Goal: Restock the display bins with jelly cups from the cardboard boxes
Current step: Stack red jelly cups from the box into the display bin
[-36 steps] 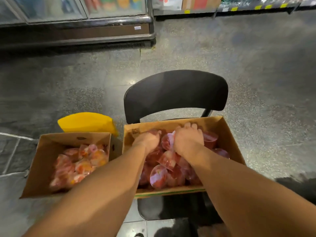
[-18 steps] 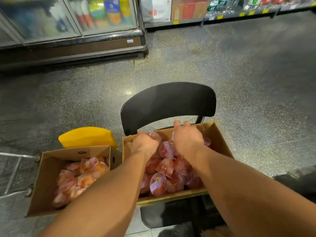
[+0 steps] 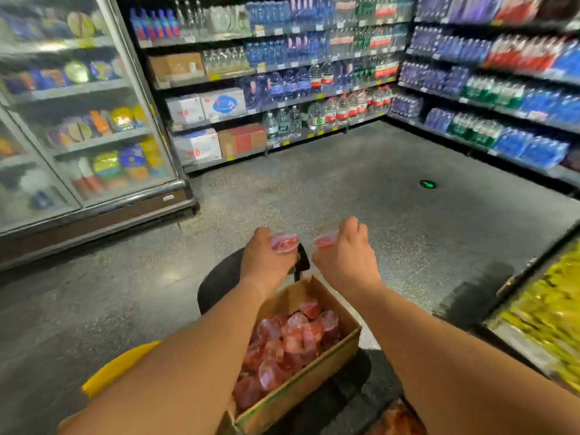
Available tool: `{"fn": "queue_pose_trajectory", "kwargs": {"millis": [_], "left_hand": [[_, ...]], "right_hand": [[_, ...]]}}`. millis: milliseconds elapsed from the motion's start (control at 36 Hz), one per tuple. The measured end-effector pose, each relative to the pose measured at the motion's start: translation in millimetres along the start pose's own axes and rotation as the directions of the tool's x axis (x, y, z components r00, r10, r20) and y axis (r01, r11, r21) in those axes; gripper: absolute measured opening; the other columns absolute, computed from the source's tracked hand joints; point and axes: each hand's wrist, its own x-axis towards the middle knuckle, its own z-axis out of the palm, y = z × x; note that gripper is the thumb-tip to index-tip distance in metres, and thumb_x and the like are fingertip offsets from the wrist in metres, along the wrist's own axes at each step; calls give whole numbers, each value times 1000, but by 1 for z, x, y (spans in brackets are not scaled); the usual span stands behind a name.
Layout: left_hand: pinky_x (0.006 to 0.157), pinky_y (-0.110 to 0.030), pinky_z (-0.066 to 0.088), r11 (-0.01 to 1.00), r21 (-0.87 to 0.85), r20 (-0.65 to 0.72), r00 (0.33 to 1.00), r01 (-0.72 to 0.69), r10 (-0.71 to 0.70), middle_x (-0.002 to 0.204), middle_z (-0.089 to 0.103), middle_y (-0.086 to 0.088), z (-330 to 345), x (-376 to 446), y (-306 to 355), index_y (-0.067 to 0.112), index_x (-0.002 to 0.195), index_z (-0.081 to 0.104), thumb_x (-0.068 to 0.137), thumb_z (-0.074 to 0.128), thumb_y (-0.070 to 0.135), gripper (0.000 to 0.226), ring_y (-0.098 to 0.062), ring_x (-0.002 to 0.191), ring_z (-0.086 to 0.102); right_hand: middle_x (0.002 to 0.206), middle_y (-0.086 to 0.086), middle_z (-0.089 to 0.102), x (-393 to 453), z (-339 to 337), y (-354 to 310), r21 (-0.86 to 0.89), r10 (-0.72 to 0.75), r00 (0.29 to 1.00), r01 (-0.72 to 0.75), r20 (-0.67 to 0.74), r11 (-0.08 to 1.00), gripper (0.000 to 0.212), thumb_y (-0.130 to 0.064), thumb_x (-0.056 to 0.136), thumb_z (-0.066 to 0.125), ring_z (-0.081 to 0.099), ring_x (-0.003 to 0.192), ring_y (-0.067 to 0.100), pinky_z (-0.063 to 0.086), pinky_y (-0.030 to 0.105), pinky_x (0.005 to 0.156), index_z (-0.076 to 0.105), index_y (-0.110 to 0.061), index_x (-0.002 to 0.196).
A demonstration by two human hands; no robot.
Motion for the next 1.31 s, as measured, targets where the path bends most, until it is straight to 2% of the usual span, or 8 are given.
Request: {"fn": "queue_pose_trajectory", "kwargs": {"millis": [222, 333, 417, 556, 722, 944, 1111, 1306], "left_hand": [[84, -34, 53, 947, 33, 140, 939, -320, 313, 103, 64, 1, -25, -101, 142, 20, 111, 56, 73, 86, 36, 51, -20, 92, 62], [91, -29, 45, 881, -12, 194, 863, -474, 467, 125, 66, -8, -6, -163, 225, 13, 137, 55, 71, 90, 34, 77, -29, 116, 61], [82, -23, 40, 827, -81, 268, 787, -557, 556, 124, 66, -8, 24, -218, 278, 12, 138, 55, 71, 91, 30, 78, -26, 112, 62], [82, -26, 41, 704, -180, 375, 613, -687, 695, 116, 64, -5, 91, -332, 343, 10, 130, 58, 69, 92, 28, 72, -26, 111, 63], [87, -33, 50, 635, -350, 457, 466, -688, 757, 110, 67, -3, 172, -473, 391, 18, 119, 60, 56, 92, 37, 73, -24, 102, 65], [83, -26, 43, 620, -403, 537, 374, -673, 756, 113, 64, 2, 255, -596, 434, 18, 128, 57, 67, 87, 31, 69, -19, 104, 62], [86, -24, 45, 540, -413, 532, 286, -734, 797, 114, 64, 4, 303, -629, 483, 22, 126, 57, 72, 84, 24, 60, -17, 101, 62], [108, -45, 44, 453, -341, 611, 172, -823, 773, 143, 42, -12, 363, -646, 540, 20, 153, 32, 74, 79, 37, 94, -32, 127, 49]], "right_hand": [[100, 6, 47, -98, -169, 1, 91, 115, 920, -87, -375, 992, 37, -28, 80, 69, 52, 101, 35, 41, 39, 84, 41, -13, 98], [102, 16, 55, -152, -260, 20, 40, 116, 817, -113, -565, 993, 38, -30, 81, 72, 54, 102, 40, 43, 44, 83, 49, -7, 100], [97, 19, 54, -200, -323, 46, 15, 112, 731, -139, -673, 990, 36, -20, 79, 73, 55, 98, 43, 42, 46, 80, 51, 0, 99], [102, 10, 54, -296, -423, 102, 77, 247, 611, -290, -753, 954, 39, -27, 77, 75, 57, 102, 38, 43, 38, 78, 45, -14, 97], [108, 13, 58, -411, -515, 179, 79, 289, 474, -414, -832, 907, 43, -33, 79, 73, 58, 102, 37, 49, 42, 84, 52, -9, 108], [106, 6, 52, -510, -601, 259, 122, 376, 428, -513, -822, 850, 36, -32, 76, 69, 57, 99, 30, 49, 38, 84, 54, -13, 102], [133, 11, 45, -514, -663, 304, 78, 366, 447, -543, -816, 836, 71, -25, 80, 74, 51, 120, 30, 40, 30, 95, 44, -7, 142], [134, 12, 43, -494, -717, 337, 21, 343, 455, -578, -822, 816, 72, -29, 84, 78, 48, 122, 28, 37, 29, 95, 43, -7, 143]]}}
